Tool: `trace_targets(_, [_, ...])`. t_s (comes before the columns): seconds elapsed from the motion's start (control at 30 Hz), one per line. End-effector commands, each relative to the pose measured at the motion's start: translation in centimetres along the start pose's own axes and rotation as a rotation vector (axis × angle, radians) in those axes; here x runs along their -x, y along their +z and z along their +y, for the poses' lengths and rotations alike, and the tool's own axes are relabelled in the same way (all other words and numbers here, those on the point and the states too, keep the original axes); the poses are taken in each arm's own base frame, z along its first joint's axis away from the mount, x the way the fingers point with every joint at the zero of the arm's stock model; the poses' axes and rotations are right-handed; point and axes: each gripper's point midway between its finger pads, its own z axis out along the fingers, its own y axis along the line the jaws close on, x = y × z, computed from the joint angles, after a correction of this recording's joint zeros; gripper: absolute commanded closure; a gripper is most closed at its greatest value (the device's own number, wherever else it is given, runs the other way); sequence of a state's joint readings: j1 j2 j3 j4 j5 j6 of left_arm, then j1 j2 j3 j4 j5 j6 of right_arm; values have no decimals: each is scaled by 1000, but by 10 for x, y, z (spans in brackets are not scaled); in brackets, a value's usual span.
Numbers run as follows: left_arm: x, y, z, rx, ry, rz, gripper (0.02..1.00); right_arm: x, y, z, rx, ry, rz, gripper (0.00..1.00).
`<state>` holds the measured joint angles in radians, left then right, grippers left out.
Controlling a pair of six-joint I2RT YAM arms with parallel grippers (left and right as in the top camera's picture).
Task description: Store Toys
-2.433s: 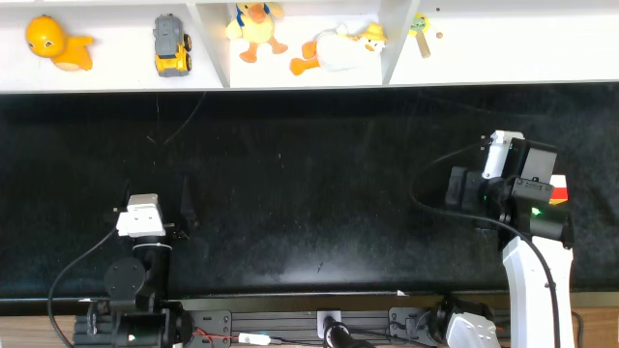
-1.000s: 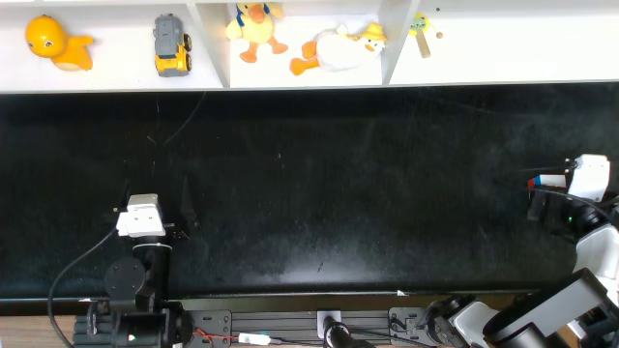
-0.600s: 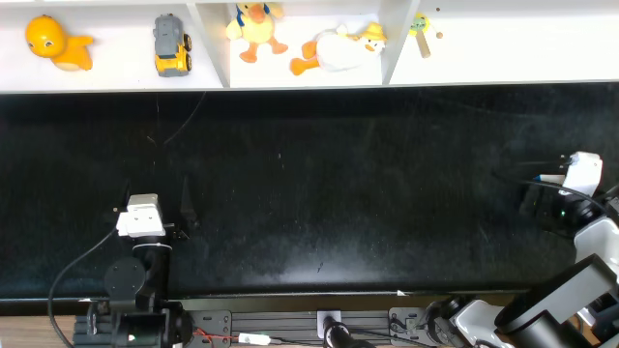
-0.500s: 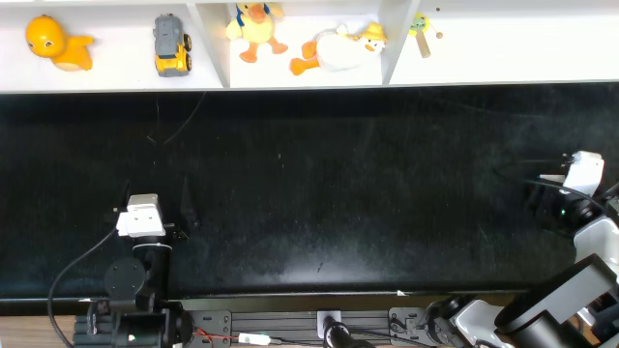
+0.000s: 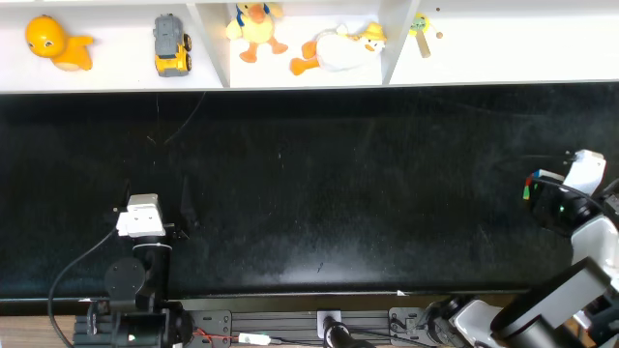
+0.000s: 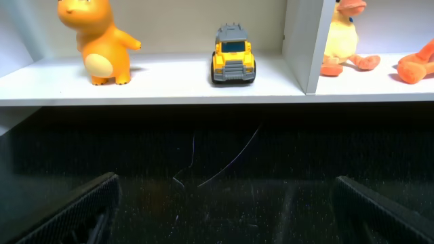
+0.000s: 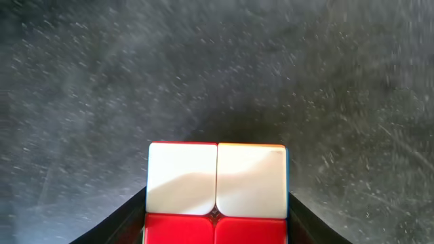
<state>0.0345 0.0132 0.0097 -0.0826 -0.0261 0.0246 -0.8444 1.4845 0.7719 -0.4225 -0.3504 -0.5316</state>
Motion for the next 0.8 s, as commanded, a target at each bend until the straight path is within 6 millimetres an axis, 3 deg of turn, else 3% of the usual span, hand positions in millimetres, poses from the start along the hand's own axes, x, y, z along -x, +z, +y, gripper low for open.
trace_targets(0.03, [1,0,-1,-8,-7,-7,20,53,-21,22,15,-6,-121,505])
trace_targets(0.23, [1,0,-2,-8,-7,-7,20,124,-36,52,-16,-59,-219,509])
trace_targets(0.33, [1,0,-2,-8,-7,-7,20,148,-33,58,-74,-108,-244,507])
trace_targets(0.63, [1,0,-1,-8,-7,-7,20,195,4,67,-170,-171,-229,520])
trace_targets(0.8, [1,0,-1,-8,-7,-7,20,225,17,67,-142,-103,-261,507])
